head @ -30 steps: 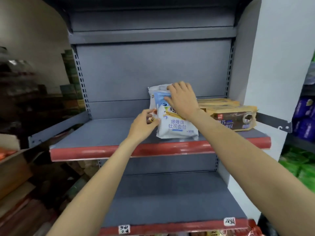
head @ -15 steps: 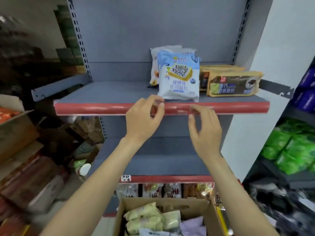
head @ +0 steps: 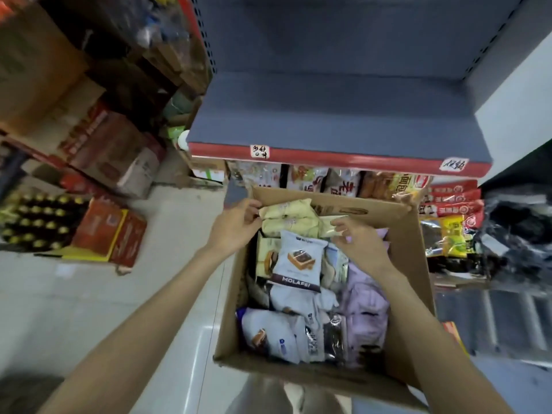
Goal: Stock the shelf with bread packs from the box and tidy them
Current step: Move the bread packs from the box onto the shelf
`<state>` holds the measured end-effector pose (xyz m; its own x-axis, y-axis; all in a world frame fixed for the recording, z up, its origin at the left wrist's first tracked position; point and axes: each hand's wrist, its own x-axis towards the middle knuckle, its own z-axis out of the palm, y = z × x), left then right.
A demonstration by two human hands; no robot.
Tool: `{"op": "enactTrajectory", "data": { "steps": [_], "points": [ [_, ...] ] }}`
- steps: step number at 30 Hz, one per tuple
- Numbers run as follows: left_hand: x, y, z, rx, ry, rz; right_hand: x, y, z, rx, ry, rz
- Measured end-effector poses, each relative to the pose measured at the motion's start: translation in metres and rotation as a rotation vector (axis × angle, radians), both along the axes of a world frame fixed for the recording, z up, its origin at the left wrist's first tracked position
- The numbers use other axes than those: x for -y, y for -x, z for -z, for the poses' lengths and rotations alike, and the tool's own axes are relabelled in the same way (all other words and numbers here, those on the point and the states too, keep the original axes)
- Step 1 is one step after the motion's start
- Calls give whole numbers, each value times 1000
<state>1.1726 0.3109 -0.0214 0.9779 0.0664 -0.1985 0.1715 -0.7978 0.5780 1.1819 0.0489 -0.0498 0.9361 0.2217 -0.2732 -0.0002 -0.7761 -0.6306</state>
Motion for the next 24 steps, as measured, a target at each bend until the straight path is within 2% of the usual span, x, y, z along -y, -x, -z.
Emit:
{"op": "enactTrajectory", "data": {
  "steps": [2,5,10,15,21,24],
  "points": [
    [-2,13,38,-31,98,-119,-10,10,34,-147,-98,123],
    [0,28,86,-99,194,-176,-26,20,81,-273,-113,282],
    [11,31,143,-286,139,57,-48,16,147,-425,-10,353],
    [16,44,174,-480,-48,248,-65,13,184,-546,-44,511],
    [11,67,191,-410,-118,337,-58,9,203,-558,-274,685],
    [12,65,200,-292,-182,458,-40,13,188,-437,-214,710]
  ]
}}
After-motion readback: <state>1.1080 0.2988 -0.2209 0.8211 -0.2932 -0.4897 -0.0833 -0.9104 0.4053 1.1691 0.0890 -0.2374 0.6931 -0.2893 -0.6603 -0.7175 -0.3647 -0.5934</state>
